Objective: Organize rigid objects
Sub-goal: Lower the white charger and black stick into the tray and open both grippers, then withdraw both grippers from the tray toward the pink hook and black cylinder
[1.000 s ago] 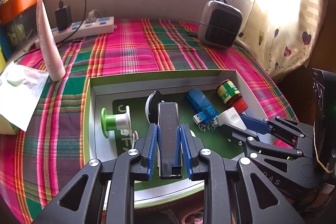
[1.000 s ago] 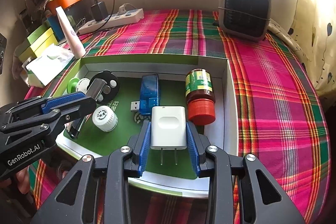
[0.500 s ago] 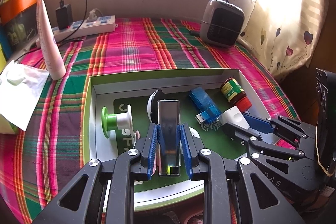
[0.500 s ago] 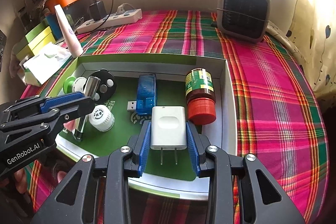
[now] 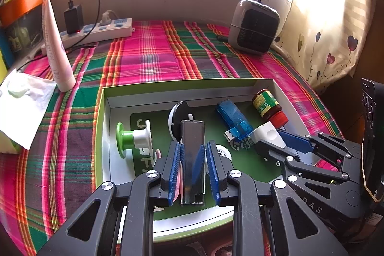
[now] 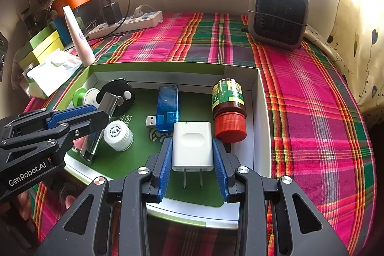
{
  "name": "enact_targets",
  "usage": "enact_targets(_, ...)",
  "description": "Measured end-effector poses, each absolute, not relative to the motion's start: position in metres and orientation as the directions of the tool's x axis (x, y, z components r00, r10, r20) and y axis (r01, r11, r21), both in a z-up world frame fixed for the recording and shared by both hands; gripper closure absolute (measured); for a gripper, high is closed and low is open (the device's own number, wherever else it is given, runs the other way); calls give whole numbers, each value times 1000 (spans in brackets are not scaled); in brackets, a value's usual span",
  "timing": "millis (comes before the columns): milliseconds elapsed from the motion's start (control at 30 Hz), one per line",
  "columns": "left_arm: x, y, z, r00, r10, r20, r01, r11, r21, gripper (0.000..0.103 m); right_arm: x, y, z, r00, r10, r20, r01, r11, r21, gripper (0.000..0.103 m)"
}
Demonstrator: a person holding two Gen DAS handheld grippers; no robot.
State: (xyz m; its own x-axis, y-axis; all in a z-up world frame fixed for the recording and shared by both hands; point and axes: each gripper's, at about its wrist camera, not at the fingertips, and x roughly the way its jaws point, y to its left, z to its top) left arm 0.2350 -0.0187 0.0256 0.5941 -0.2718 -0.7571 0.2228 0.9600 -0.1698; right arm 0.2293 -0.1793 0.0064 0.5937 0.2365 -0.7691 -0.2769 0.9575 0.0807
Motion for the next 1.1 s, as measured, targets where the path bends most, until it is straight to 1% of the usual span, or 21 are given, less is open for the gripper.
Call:
enact_targets(400,231,-20,26,595,-270,-757,222,960,-168,78,227,-182,9,600,255,-758,-276,956,103,67)
enact_targets(467,230,-20,26,600,-263,-755,220,962,-160,74,226,-182,9,601,263,-755,-280,954,110,65)
enact_targets(533,228,-20,27,602,-267,-753,221,961,-164,73,224,-180,9,600,272,-752,-285,951,117,59)
enact_targets(567,227,-19,28,603,-268,-751,221,961,-165,72,223,-180,9,599,276,-751,-287,950,121,58)
enact_targets(1100,196,-15,42,648,-245,-721,208,968,-143,70,208,-180,17,629,289,-722,-281,950,135,56)
